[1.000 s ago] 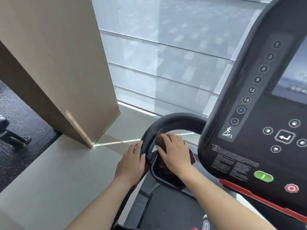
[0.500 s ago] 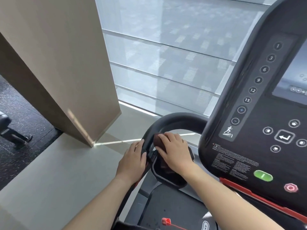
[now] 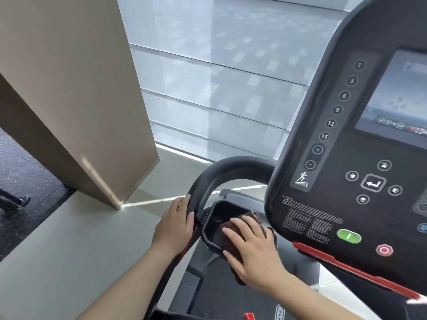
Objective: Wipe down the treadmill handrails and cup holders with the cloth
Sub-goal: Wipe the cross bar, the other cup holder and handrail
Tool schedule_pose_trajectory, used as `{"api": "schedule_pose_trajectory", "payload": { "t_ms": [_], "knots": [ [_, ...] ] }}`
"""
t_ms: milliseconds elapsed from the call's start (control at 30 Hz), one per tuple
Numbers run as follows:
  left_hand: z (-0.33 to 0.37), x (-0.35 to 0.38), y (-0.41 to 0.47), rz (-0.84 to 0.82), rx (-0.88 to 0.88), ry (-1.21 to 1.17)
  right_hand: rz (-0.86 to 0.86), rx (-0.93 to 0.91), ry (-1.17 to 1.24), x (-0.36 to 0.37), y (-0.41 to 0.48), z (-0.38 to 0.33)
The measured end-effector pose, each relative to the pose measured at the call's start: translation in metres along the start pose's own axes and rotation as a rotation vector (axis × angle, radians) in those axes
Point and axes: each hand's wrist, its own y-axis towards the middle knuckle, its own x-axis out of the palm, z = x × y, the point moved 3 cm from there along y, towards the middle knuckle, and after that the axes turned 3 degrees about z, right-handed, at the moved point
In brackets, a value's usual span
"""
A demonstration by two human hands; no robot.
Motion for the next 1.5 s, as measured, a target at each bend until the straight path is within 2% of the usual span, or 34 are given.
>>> {"api": "schedule_pose_trajectory", "payload": {
  "t_ms": [133, 333, 467, 533, 700, 800, 900, 1033, 1100, 1167, 1267, 1367, 1500],
  "knots": [
    [0.001, 0.0, 0.0, -0.003, -0.005, 0.008, 0.034, 0.0, 0.023, 0.011, 0.004, 0.0],
    [0.0, 0.0, 0.0, -0.002, -0.01, -0.003, 0.083, -0.173, -0.05, 0.016, -0.009, 0.016],
    [0.001, 0.0, 0.001, 0.008, -0.009, 0.0, 0.163, -0.105, -0.003, 0.015, -0.007, 0.016],
    [0.001, 0.0, 0.001, 0.015, -0.009, 0.002, 0.184, -0.136, -0.007, 0.021, -0.013, 0.01],
    [0.001, 0.001, 0.0, 0.011, -0.015, 0.005, 0.133, -0.267, -0.018, 0.018, -0.013, 0.019],
    [0.0, 0.001, 0.0, 0.012, -0.014, 0.008, 0.142, -0.203, 0.102, 0.012, -0.006, 0.022],
    [-0.001, 0.001, 0.001, 0.015, -0.02, -0.005, 0.225, -0.109, 0.25, 0.0, 0.0, 0.019],
    [-0.003, 0.001, 0.002, 0.024, -0.029, -0.06, 0.3, -0.076, 0.259, -0.018, 0.033, 0.007],
    [-0.003, 0.0, 0.002, 0.032, -0.024, -0.073, 0.259, -0.012, 0.236, -0.016, 0.057, 0.002],
    [-0.003, 0.0, 0.002, 0.038, -0.013, -0.074, 0.14, 0.052, 0.184, -0.005, 0.076, -0.002],
    [-0.003, 0.0, 0.002, 0.044, -0.009, -0.087, -0.002, -0.028, 0.089, 0.012, 0.075, -0.011],
    [-0.004, 0.0, 0.004, 0.042, -0.011, -0.108, -0.024, -0.111, 0.161, 0.01, 0.061, -0.017],
    [-0.006, 0.0, 0.004, 0.026, -0.011, -0.14, 0.057, -0.119, 0.176, -0.005, 0.049, -0.019]
  ]
}}
